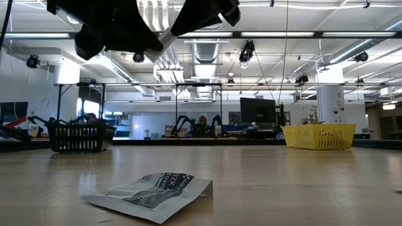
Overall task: Pick & Place First Aid Supplies
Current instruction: Put the green bandage into the black bin
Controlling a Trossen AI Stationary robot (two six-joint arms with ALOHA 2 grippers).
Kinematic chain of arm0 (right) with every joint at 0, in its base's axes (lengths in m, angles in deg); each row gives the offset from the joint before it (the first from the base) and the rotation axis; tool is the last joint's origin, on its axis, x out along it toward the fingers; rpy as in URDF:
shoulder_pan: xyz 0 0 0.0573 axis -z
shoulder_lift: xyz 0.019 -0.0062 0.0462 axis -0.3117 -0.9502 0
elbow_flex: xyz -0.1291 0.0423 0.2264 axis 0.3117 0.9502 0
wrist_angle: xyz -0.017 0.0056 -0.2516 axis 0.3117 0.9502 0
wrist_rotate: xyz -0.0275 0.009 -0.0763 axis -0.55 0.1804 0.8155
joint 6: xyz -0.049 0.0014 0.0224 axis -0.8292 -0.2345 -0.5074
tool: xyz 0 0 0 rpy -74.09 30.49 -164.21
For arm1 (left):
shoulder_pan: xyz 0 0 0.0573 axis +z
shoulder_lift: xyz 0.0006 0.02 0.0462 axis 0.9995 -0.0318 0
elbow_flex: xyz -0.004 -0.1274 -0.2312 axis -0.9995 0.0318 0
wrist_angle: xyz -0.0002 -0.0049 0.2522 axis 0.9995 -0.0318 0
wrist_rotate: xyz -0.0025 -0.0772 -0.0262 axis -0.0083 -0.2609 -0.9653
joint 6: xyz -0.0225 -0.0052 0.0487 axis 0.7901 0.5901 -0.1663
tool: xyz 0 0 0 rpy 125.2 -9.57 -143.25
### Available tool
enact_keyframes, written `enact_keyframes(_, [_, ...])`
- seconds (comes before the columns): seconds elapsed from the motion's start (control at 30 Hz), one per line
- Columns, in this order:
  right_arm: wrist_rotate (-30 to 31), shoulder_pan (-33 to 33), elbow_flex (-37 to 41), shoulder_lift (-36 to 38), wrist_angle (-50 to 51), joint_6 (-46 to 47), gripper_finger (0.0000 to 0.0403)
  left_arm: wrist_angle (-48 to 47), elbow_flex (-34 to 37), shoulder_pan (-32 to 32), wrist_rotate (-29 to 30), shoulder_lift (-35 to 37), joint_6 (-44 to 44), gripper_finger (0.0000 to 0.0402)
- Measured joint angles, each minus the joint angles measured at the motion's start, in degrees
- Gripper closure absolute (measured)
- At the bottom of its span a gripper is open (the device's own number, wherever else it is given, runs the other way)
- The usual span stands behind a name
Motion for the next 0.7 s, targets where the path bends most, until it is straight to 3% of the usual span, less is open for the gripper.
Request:
enact_keyframes(0.13, [0.0,0.0,0.0,0.0,0.0,-0.3,0.0394,0.0,0.1,0.0,0.0,0.0,-0.7,0.0394])
enact_keyframes(0.5, [-1.1,0.0,0.0,0.0,0.2,0.0,0.0390,0.0,0.1,0.0,-1.6,0.0,-2.7,0.0400])
enact_keyframes(0.7, [-1.9,0.1,0.0,0.4,0.3,0.0,0.0344,-0.2,0.1,0.0,-1.8,0.0,-4.2,0.0401])
